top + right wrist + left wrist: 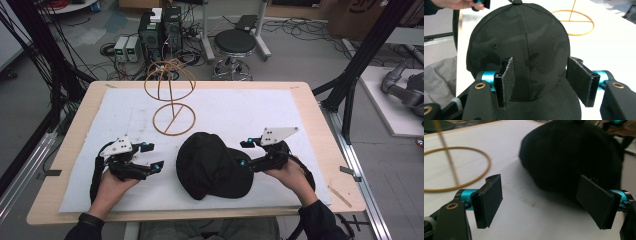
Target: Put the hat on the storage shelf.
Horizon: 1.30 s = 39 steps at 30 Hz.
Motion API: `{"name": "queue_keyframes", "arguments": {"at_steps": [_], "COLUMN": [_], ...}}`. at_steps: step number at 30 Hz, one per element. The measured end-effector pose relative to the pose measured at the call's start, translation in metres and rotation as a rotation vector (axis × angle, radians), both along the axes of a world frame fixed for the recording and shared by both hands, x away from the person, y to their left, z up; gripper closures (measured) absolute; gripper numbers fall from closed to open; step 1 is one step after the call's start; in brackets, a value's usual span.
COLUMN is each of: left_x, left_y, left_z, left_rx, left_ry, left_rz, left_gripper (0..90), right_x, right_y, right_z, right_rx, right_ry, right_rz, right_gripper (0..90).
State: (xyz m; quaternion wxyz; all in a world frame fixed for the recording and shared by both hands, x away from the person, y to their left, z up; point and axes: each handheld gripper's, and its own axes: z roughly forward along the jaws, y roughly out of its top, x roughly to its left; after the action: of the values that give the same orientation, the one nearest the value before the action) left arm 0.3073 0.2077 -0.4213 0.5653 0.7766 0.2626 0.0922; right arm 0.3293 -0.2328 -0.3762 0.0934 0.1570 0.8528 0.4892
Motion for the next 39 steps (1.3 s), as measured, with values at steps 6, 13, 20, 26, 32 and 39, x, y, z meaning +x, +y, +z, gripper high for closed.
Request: {"name": "queue_keyframes", "arguments": {"at_steps": [6,13,20,26,32,39], "left_x": [0.008,0.017,0.017,0.018,0.018,0.013], "left_y": [-0.024,-0.039,-0.050,-0.053,-0.059,-0.063], "left_z": [-0.004,-0.005,-0.005,-0.005,-0.005,0.000], "left_rx": [-0.004,0.015,0.064,0.071,0.111,0.155], "left_ry": [0.021,0.020,0.002,-0.002,-0.021,-0.095], "left_rz": [-0.057,-0.050,-0.062,-0.066,-0.080,-0.124], "left_gripper": [22.7,30.2,39.0,40.4,51.5,81.4], "right_x": [-0.001,-0.003,-0.002,0.002,0.003,0.004], "right_y": [-0.009,-0.020,-0.030,-0.040,-0.047,-0.051], "right_z": [0.000,0.000,-0.001,-0.006,-0.010,-0.011], "right_rx": [0.004,0.012,0.030,0.052,0.060,0.068], "right_ry": [-0.005,-0.010,-0.002,0.029,0.042,0.041], "right_rz": [-0.026,-0.049,-0.099,-0.214,-0.299,-0.316], "right_gripper": [40.0,40.0,35.7,30.8,30.8,31.0]}}
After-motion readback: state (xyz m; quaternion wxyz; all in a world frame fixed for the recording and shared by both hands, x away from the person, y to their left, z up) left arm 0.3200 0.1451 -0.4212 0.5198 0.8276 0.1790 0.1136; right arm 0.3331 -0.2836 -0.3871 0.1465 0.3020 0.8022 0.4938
